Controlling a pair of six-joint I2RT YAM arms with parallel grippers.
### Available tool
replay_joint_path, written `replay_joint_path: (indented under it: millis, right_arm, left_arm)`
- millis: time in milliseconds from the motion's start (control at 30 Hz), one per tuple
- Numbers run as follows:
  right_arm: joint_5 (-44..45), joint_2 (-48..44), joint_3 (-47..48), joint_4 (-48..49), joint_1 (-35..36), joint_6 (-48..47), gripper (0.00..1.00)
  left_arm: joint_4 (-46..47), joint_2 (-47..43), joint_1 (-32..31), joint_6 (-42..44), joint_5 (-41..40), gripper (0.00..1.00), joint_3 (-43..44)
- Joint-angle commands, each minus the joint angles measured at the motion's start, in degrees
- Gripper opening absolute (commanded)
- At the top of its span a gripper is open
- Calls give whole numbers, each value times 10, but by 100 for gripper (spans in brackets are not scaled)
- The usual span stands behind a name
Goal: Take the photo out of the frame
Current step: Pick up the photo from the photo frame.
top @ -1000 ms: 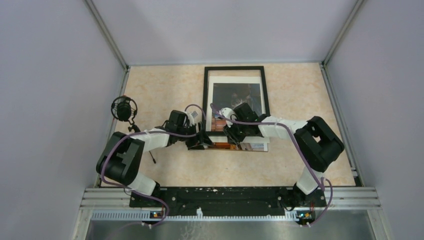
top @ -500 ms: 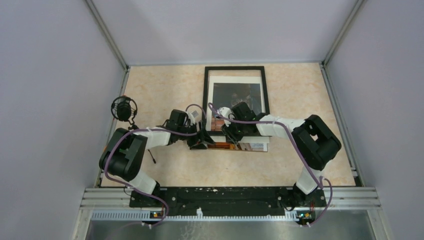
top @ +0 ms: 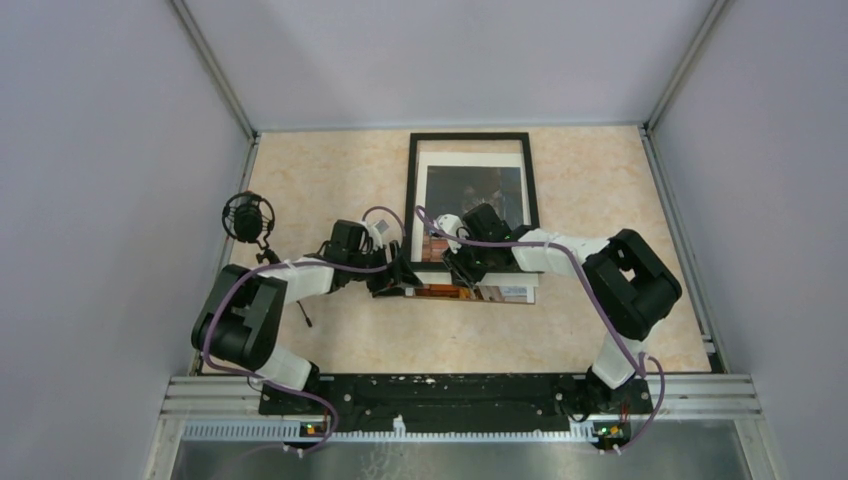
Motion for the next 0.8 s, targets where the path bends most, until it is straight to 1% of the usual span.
replay_joint_path:
  millis: [0,333,533,767]
  right_arm:
    - [11,35,-6,-37,12,-5,34]
    - [10,36,-7,-35,14,2,35]
    - [9,43,-5,-39,19,0,35]
    - [11,46,-2,-47,20,-7,35]
  left_arm:
    - [-12,-10,8,36,-57,72,-19]
    - [10,-9,7,29,-58,73,-27]
    - [45,23,-12,17,-51,73,-20]
    - [67,52,-15,6,-42,72,-18]
